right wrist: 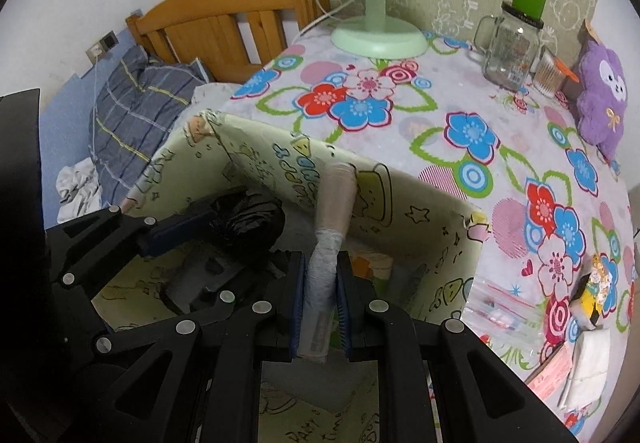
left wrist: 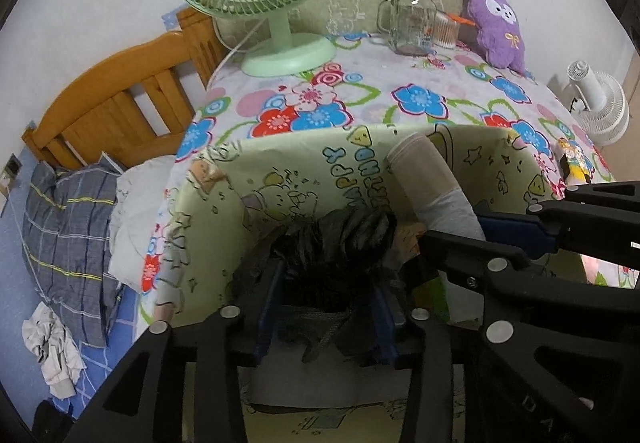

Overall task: Organize soft objects
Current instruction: 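Lower black bundle and white tube into the yellow box, opening both grippers, then withdraw both open grippers from the box back over the table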

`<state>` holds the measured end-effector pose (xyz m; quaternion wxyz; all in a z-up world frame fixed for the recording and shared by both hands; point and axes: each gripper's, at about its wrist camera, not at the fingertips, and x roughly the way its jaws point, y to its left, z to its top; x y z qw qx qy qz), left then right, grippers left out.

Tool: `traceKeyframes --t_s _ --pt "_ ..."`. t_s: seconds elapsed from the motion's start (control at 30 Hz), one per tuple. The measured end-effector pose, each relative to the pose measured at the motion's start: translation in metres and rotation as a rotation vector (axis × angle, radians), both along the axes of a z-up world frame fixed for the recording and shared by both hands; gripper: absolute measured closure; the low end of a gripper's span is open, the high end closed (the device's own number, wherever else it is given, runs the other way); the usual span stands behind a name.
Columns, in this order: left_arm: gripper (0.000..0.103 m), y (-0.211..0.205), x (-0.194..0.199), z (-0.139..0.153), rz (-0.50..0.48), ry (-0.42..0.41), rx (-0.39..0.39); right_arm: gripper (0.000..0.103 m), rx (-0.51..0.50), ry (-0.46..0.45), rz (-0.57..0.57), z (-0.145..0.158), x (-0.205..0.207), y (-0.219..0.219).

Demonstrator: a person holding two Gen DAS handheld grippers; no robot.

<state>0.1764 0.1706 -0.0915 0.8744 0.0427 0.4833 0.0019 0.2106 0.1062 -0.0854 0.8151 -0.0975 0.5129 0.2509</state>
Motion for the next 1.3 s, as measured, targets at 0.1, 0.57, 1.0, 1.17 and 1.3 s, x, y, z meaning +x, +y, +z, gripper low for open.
traceKeyframes --t_s 0.1,0.57,1.0,1.17,1.3 --pt "0.047 -0.001 0.002 -0.001 -0.016 0.012 -0.035 0.085 -0.011 -0.011 -0.008 -0.001 0.001 -0.001" --pt "0.03 -0.011 -0.002 0.002 -0.042 0.043 -0.034 0.083 0.017 0.028 0.027 0.0 0.002 -0.009" --pt "0.017 -0.013 -0.018 0.022 -0.018 -0.018 0.012 0.083 0.026 -0.028 0.032 0.017 -0.013 -0.018" --pt "0.014 -0.013 -0.024 0.028 -0.009 -0.036 0.023 0.083 0.029 -0.044 0.031 0.021 -0.019 -0.023" --pt "0.013 -0.015 -0.029 0.031 -0.008 -0.045 0.028 0.083 0.039 -0.051 0.039 0.024 -0.023 -0.025"
